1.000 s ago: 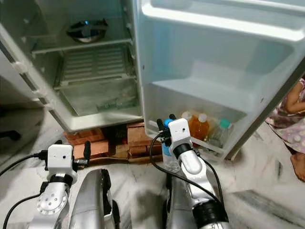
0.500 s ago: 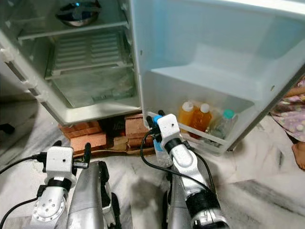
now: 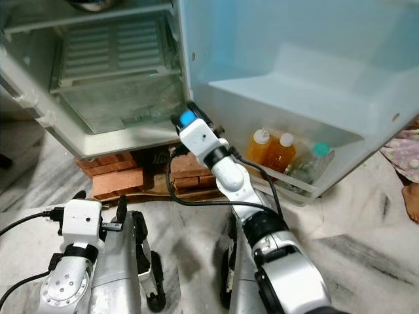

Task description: Restocking fridge

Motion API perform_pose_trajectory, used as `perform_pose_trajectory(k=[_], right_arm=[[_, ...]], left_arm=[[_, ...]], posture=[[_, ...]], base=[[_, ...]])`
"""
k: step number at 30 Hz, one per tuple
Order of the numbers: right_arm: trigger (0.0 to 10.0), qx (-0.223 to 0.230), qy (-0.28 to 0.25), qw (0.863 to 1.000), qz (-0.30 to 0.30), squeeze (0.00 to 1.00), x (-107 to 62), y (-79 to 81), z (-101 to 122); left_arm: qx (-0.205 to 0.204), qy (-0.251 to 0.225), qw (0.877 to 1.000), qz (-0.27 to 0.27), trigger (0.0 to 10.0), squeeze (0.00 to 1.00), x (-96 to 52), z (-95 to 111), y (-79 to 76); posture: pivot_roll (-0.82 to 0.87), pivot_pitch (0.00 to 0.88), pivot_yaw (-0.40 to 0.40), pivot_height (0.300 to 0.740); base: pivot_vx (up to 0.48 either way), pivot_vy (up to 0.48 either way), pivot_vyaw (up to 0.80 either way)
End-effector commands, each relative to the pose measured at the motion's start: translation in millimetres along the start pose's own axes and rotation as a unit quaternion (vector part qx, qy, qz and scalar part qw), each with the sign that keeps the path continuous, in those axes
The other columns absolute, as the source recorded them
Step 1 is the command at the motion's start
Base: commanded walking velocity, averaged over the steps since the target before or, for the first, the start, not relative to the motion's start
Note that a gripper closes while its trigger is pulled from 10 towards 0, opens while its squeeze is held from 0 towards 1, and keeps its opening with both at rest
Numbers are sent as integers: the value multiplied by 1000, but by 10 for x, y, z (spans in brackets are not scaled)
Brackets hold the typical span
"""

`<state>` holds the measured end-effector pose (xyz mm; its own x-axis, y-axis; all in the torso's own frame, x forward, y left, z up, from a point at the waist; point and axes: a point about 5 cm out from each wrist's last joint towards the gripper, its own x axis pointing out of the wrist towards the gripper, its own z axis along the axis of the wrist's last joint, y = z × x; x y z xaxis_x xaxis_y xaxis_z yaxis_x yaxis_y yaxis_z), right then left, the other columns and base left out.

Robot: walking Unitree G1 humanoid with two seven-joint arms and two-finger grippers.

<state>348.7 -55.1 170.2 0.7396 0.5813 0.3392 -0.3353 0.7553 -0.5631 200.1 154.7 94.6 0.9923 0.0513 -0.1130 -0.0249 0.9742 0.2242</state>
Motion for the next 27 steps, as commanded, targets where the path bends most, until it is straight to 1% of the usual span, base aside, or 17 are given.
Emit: perform_pose_trajectory(k=[1,2,5,6,8,10,13,14,16,18,19,21,22,23,24,26,27], right_arm=[[10000,-23,-18,999,27,0,-14,56,20],[10000,-42,-31,998,34,0,-16,64,40],[10000,-71,-49,996,40,0,-15,93,58],[10000,-92,-60,993,44,0,-14,119,68],[10000,-117,-73,989,48,0,-13,144,82],[10000,-117,-73,989,48,0,-13,144,82],[10000,-166,-96,980,58,0,-15,169,85],[10000,-166,-96,980,58,0,-15,169,85],[10000,-188,-107,975,58,0,-10,170,86],[10000,-190,-109,974,56,0,-4,171,87],[10000,-196,-108,973,53,0,1,171,78],[10000,-192,-99,975,51,0,-3,170,50],[10000,-178,-73,980,49,0,-20,182,-15],[10000,-178,-73,980,49,0,-20,182,-15],[10000,-171,-60,982,50,0,-33,201,-47],[10000,-192,-28,978,76,0,-98,351,-165],[10000,-196,-21,977,79,0,-111,382,-187]], left_arm=[[7,3,1000,6,10000,0,-27,6,39],[8,4,1000,6,10000,0,-31,10,38],[9,3,1000,4,10000,0,-44,26,26],[11,1,1000,2,10000,0,-55,40,19],[13,-1,1000,2,10000,0,-73,56,15],[13,-1,1000,2,10000,0,-73,56,15],[14,-3,1000,2,10000,0,-125,92,13],[14,-3,1000,2,10000,0,-125,92,13],[14,0,1000,0,10000,0,-162,105,7],[14,3,1000,-2,10000,0,-185,103,7],[14,5,1000,-3,10000,0,-197,101,4],[14,6,1000,-5,10000,0,-211,105,-3],[14,7,1000,-6,10000,0,-219,107,-10],[14,7,1000,-6,10000,0,-219,107,-10],[13,8,1000,-7,10000,0,-226,105,-8],[13,14,1000,-13,10000,0,-271,98,-9],[13,15,1000,-15,10000,0,-277,96,-13]], posture=[[96,288,20,520],[97,295,23,520],[102,303,24,520],[105,307,24,520],[111,315,25,520],[111,315,25,520],[124,341,27,520],[124,341,27,520],[128,361,29,520],[128,369,30,520],[128,371,30,520],[133,376,30,520],[138,385,33,520],[138,385,33,520],[137,389,37,520],[141,401,39,520],[141,401,39,520]], base=[[0,0,0],[0,0,0],[0,0,0],[0,0,0],[0,0,0],[0,0,0],[0,0,0],[0,0,0],[0,0,0],[0,0,0],[0,0,0],[0,0,0],[0,0,0],[0,0,0],[0,0,0],[0,0,0],[0,0,0]])
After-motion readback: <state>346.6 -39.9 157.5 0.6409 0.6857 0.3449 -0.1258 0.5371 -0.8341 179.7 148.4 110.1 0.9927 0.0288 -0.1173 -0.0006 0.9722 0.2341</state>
